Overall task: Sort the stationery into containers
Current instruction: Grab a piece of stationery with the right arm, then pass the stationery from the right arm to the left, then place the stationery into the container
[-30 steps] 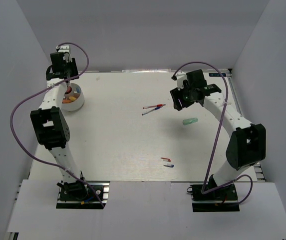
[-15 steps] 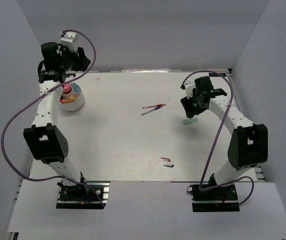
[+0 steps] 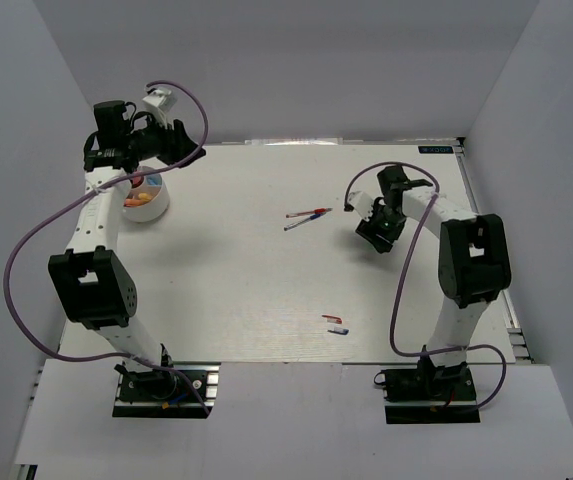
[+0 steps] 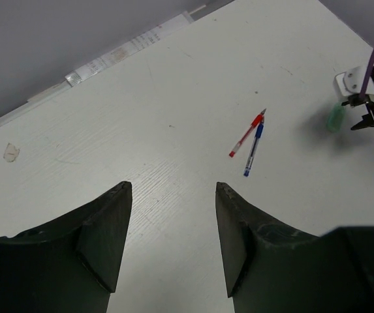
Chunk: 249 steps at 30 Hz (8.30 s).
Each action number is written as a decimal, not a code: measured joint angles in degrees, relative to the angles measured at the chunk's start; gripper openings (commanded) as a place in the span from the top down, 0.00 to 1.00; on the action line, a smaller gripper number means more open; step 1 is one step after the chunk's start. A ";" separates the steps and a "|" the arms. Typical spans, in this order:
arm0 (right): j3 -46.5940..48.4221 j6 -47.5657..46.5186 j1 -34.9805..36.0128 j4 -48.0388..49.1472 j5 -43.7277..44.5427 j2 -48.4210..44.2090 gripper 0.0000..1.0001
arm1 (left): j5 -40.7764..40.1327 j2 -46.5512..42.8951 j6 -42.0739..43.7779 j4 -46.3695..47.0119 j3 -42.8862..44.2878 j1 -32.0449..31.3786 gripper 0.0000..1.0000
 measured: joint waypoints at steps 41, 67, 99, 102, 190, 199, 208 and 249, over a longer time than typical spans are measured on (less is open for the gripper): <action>13.57 55.36 7.72 -6.14 -21.75 5.60 1.00 | -10.80 -34.64 61.70 18.88 -53.81 -43.71 0.43; -2.93 78.20 12.83 -2.01 -14.21 -7.13 1.00 | -31.52 -9.03 75.82 48.50 -55.17 -63.78 0.44; -2.95 79.41 12.33 -0.33 -19.67 -7.15 0.21 | -35.67 -5.86 73.33 44.44 -51.78 -64.61 1.00; -2.03 77.46 11.10 -1.25 -17.77 -6.99 0.16 | -36.87 -8.09 66.60 40.19 -49.16 -65.05 1.00; 3.34 63.17 -4.48 -2.03 -35.15 -2.38 0.18 | -43.08 -0.81 1.64 13.18 -19.82 1.36 1.00; 3.34 63.01 -4.50 -2.03 -35.80 -2.38 0.18 | -44.52 -2.36 0.74 12.41 -21.59 1.49 1.00; 2.40 62.99 -4.50 -1.66 -36.00 -2.38 0.18 | -47.56 -2.36 0.42 11.85 -21.68 1.77 1.00; 2.25 54.80 -4.74 -1.68 -35.67 -5.51 0.27 | -38.12 -14.47 -6.56 16.72 -28.09 6.60 0.45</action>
